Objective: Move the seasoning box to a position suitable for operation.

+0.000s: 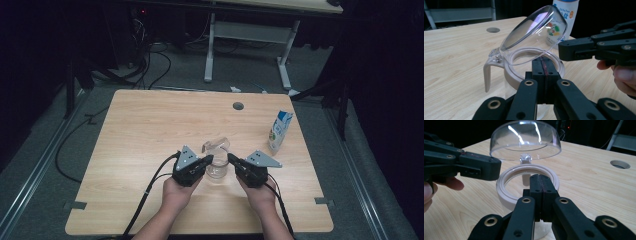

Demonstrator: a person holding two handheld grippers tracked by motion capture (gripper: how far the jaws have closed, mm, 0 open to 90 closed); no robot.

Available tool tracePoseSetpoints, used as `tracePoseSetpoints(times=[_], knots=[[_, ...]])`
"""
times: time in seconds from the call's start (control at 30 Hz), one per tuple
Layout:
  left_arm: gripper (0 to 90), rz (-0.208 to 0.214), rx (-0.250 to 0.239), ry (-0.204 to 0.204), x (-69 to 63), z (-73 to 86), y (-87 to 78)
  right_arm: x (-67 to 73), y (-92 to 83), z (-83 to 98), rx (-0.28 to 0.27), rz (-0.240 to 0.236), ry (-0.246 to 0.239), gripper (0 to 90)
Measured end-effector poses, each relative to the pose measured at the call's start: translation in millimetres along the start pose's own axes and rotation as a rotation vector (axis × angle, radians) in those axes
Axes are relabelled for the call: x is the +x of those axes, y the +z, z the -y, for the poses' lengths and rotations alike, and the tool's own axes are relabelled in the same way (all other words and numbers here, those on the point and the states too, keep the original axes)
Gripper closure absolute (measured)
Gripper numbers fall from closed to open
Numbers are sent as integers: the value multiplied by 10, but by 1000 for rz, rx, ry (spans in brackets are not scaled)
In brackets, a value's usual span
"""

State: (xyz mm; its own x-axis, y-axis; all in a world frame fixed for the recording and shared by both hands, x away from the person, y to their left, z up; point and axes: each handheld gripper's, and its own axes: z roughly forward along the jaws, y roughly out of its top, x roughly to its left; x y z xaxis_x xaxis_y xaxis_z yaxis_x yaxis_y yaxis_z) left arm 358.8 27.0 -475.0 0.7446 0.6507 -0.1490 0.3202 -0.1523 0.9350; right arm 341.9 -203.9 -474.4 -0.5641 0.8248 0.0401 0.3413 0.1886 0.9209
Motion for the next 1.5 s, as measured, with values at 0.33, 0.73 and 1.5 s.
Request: tracePoseSetpoints(times=[0.33,0.73,1.5], knots=[[899,-16,-28,-16,60,-58,-23,-10,15,25,-7,-5,1,900],[899,-61,-56,-31,174,-135,-28,-5,11,34,-9,-5,-5,900],[878,-115,-24,-33,345,130,-264,76,92,-30,8,-25,-15,899]])
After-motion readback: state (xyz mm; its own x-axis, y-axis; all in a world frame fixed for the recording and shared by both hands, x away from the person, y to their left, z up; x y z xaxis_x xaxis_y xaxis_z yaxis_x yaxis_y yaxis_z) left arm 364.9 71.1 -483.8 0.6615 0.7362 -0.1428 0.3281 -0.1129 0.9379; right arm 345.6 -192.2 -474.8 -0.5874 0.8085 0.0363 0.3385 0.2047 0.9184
